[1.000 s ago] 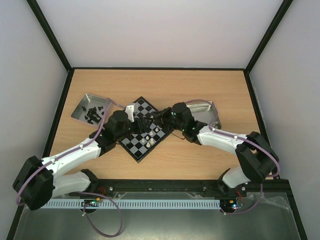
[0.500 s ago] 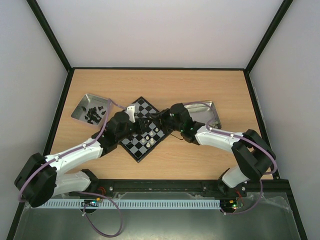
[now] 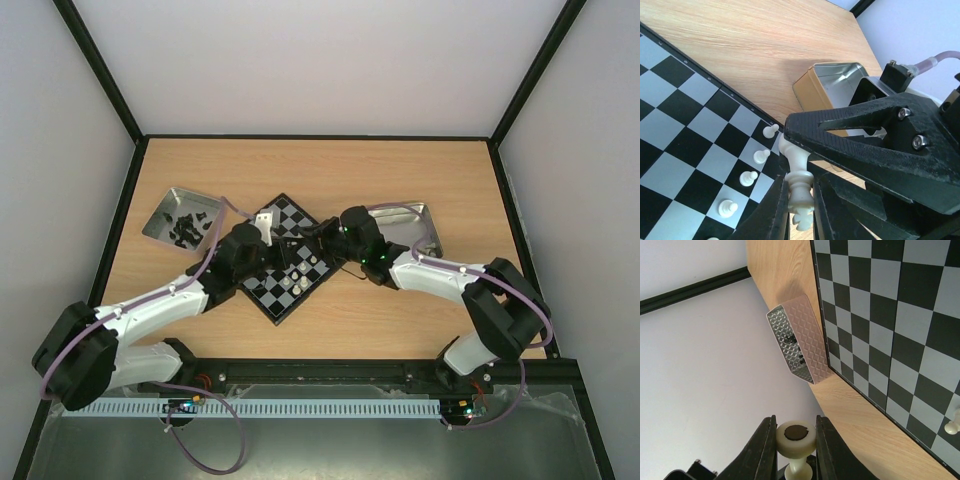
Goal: Set up the chess pieces on the board
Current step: Place the chess piece on the chessboard.
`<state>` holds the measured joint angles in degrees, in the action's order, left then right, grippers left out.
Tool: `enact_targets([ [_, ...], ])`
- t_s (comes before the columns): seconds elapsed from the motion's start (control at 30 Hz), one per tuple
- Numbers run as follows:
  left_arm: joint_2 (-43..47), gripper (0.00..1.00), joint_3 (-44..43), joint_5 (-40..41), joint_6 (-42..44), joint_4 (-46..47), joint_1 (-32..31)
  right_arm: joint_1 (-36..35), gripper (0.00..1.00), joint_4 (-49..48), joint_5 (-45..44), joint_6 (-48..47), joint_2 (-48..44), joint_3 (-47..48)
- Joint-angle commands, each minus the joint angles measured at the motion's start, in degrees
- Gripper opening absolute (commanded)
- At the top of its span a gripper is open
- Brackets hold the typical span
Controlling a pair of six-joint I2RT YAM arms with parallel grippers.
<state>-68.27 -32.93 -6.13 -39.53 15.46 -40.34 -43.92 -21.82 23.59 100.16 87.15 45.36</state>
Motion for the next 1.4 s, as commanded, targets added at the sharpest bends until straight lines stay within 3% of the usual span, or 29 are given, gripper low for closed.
enact_targets([
  [0.0, 0.6, 0.07, -2.2, 2.0, 1.9, -2.3, -0.3, -0.6, 0.17, -1.2, 0.4, -2.1, -0.5, 1.9],
  [0.2, 0.1, 0.05, -8.9, 3.6, 6.5, -18.0, -0.2, -0.2, 0.53, 6.4, -5.0, -13.2, -2.5, 4.4],
  [0.37, -3.8, 0.05, -17.8, 1.0, 12.5, -38.1, -0.2, 1.4, 0.64, 16.1, -16.7, -25.3, -8.2, 5.7],
  [0.6, -14.3, 0.07, -33.4, -7.5, 18.5, -58.3, -0.7, 6.7, 0.66, 27.7, -35.4, -33.6, -18.7, 1.4],
  [0.83, -26.2, 0.06, -46.2, -7.2, 19.8, -70.8, -4.9, 8.6, 0.68, 33.9, -47.2, -36.7, -26.8, -2.3],
  [1.03, -35.4, 0.04, -52.1, -2.4, 20.4, -75.2, -8.4, 9.0, 0.68, 34.6, -51.1, -37.4, -30.7, -4.5],
  [1.37, -45.3, 0.05, -58.9, 1.8, 21.6, -78.4, -8.5, 9.1, 0.68, 34.5, -51.7, -37.8, -31.9, -6.1],
])
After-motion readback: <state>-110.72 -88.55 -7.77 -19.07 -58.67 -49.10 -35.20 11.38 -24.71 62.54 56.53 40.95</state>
